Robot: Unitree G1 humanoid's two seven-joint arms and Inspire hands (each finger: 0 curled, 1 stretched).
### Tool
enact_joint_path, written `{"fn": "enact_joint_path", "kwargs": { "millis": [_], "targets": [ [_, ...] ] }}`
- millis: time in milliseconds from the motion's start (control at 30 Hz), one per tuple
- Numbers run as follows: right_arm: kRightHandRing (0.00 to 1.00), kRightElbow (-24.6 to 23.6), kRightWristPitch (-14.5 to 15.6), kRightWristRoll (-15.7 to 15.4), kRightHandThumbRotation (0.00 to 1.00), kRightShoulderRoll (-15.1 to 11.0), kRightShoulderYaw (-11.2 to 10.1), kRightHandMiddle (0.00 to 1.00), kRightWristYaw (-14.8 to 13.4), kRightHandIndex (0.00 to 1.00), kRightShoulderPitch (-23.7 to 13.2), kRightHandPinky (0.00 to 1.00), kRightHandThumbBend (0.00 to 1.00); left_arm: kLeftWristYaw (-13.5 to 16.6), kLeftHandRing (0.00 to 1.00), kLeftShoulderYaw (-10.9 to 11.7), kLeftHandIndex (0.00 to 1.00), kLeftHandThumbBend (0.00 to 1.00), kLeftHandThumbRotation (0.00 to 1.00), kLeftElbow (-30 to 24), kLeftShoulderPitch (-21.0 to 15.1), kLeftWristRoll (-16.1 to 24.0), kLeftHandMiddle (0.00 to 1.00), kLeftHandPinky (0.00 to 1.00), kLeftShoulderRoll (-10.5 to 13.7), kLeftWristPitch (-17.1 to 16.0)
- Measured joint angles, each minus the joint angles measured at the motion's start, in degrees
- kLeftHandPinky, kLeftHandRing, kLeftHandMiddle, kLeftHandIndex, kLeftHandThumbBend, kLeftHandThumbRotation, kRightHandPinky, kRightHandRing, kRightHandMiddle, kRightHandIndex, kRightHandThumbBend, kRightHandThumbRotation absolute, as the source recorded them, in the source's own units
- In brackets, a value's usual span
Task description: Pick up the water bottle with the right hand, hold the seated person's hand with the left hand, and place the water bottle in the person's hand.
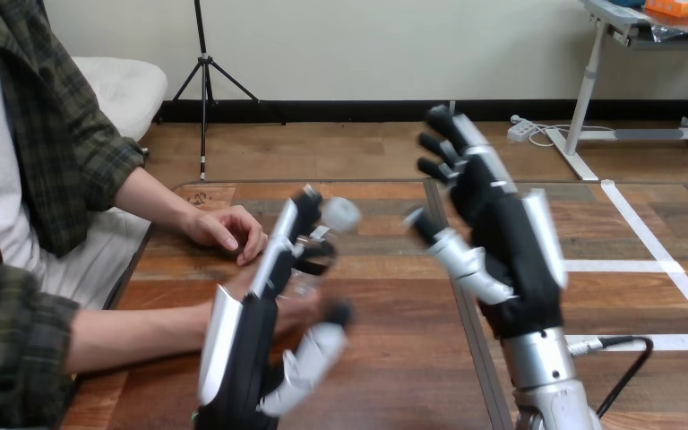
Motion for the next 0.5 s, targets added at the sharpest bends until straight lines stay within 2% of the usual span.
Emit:
{"fn": "enact_joint_path", "kwargs": {
  "millis": [100,233,500],
  "targets": [
    [0.8,0.0,-1.4,0.9,0.56,0.9,-0.6,0.85,-0.4,0.83,0.2,0.7,0.44,-0.1,0.85,0.8,0.9,0.16,1.0,0.0,0.0,-0.5,0.88,0.75,-2.4,-0.9],
    [0.78,-0.2,-2.7,2.4,0.58,1.8,-1.0,0.84,-0.5,0.81,0.4,0.68,0.42,-0.5,0.84,1.3,0.89,0.13,1.0,-0.1,0.1,-0.7,0.87,0.75,-5.5,-1.8],
    [0.76,-1.6,-3.7,4.3,0.65,3.3,-1.2,0.82,-0.3,0.77,1.8,0.65,0.4,-2.9,0.83,1.3,0.89,0.04,1.0,0.2,0.9,-3.2,0.87,0.76,-10.3,-4.7]
  ]
}}
